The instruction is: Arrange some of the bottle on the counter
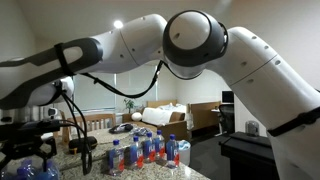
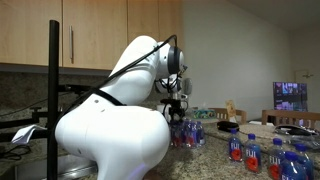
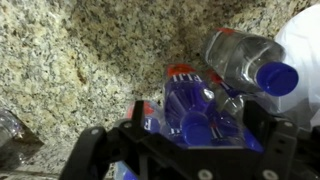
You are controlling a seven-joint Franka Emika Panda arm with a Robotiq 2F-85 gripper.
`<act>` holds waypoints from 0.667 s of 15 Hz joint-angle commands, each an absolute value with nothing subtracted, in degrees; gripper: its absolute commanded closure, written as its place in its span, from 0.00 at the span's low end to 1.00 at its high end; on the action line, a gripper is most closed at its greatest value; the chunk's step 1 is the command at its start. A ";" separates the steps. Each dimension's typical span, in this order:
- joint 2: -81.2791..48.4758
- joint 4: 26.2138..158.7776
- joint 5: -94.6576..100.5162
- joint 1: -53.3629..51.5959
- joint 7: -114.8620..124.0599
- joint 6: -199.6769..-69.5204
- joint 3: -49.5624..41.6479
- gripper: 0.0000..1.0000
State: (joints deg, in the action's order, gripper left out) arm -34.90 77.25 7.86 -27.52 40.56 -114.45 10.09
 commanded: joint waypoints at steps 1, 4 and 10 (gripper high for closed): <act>-40.85 68.02 9.23 -30.27 40.16 -111.08 7.92 0.25; -44.69 62.42 9.78 -31.73 40.12 -108.95 6.20 0.41; -51.06 52.33 10.35 -33.19 40.02 -103.88 3.23 0.81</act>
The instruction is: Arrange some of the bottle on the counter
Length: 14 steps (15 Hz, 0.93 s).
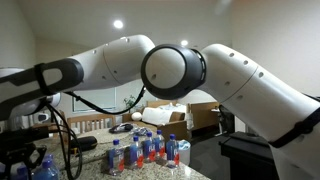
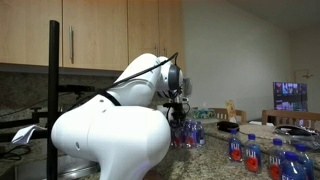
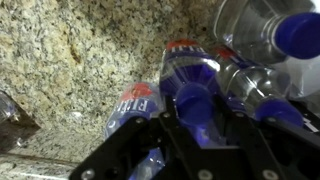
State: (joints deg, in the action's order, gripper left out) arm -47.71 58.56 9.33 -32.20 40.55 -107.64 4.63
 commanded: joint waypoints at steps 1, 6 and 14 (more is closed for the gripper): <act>-51.95 50.78 10.30 -33.34 39.96 -103.03 2.88 0.87; -50.76 49.69 10.70 -33.10 40.03 -100.69 2.51 0.86; -39.55 58.54 9.49 -29.73 41.07 -101.70 -1.21 0.86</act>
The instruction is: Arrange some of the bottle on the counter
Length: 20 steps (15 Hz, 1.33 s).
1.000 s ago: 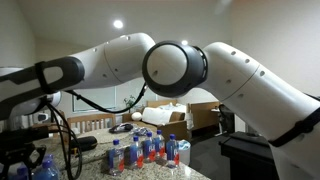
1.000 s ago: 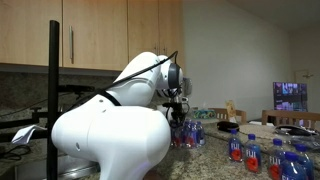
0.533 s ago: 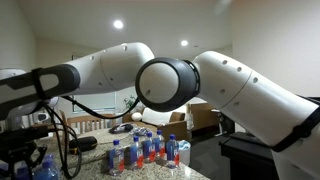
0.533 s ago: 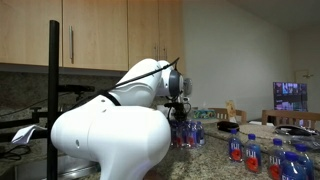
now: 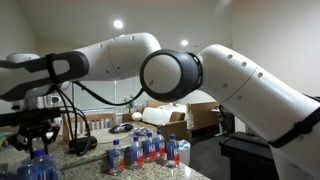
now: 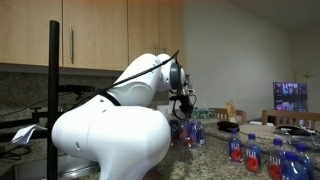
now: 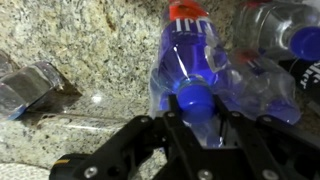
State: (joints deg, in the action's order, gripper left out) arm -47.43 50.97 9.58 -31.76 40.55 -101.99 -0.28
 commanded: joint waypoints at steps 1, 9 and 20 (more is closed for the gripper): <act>-37.71 60.56 9.05 -28.78 41.12 -102.07 -1.62 0.86; -23.92 80.67 4.65 -17.59 26.89 -106.09 -1.30 0.86; -3.84 112.24 2.23 -0.82 -12.00 -125.31 -0.13 0.86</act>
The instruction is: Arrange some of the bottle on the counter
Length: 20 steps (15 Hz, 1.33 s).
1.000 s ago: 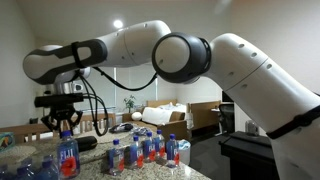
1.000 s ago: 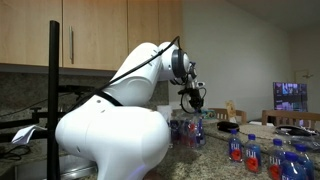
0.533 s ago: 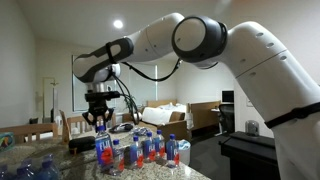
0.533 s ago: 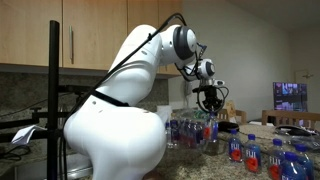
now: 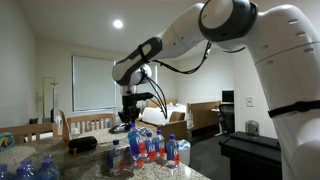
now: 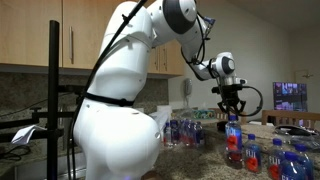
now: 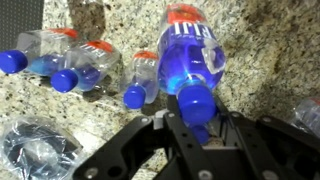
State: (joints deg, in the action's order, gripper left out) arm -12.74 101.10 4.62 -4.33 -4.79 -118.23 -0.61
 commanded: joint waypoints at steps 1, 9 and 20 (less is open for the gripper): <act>-1.91 115.33 1.20 0.35 -14.74 -126.79 -0.48 0.86; 7.19 133.62 -12.72 3.80 -30.54 -143.10 -5.56 0.86; 2.62 136.22 -13.86 2.80 -32.20 -158.04 -6.76 0.86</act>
State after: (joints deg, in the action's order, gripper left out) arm 3.39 135.70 -12.34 3.02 -30.20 -154.35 -6.65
